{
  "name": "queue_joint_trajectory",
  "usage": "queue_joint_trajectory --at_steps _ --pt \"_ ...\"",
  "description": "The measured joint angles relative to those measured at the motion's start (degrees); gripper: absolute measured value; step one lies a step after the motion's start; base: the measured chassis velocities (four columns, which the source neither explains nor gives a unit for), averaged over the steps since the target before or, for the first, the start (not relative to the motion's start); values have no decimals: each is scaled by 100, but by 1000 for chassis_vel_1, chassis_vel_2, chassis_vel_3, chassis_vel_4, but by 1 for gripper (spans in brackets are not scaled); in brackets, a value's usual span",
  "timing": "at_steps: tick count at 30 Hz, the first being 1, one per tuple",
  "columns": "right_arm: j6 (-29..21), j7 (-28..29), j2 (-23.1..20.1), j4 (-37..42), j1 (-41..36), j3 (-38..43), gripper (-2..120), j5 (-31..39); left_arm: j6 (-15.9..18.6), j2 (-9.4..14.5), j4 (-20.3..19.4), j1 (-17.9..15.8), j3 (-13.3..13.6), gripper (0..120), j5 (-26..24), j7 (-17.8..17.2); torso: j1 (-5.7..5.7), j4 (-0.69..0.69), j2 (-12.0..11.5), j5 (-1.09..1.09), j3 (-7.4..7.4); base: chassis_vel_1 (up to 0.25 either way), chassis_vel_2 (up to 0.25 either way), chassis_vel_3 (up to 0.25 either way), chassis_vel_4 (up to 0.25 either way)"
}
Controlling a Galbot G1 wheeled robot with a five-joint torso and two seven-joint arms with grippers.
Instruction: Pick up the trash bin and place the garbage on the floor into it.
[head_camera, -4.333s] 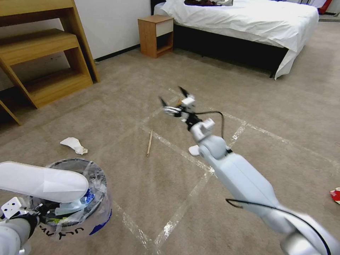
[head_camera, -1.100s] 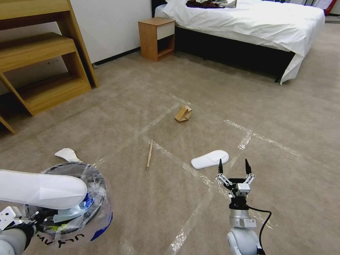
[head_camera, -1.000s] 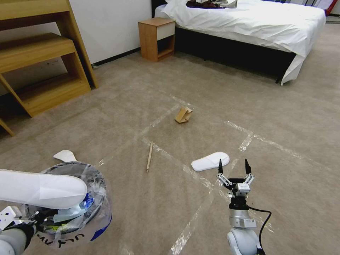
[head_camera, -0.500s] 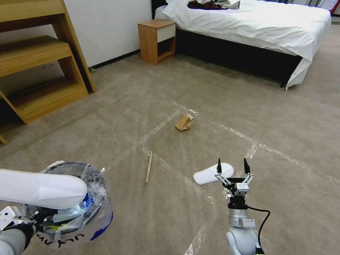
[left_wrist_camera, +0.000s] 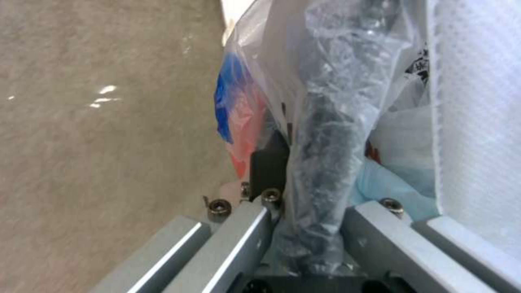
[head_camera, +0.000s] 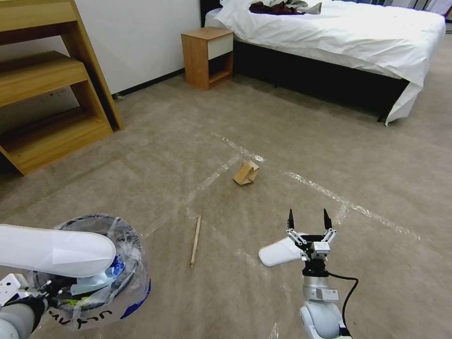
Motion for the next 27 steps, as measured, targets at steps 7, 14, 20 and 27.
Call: queue_joint_trajectory --at_steps 7,14,20,27 --pt "0 -9 8 -49 70 7 100 -46 -3 24 9 9 -20 0 2 -1 1 -1 0 0 1 -160 155 161 -139" --pt "1 64 -13 -116 223 13 100 -113 -5 55 22 22 -90 0 -32 -4 1 -1 -1 0 0 -43 52 45 -41" --pt "2 220 -108 -154 393 -47 100 -181 -5 116 23 59 -192 0 -84 -7 0 0 -1 0 0 0 0 0 0" --pt "-149 418 -229 -175 588 -128 100 -195 -5 187 44 70 -300 0 -150 -18 1 -1 -1 0 0 0 0 0 0"
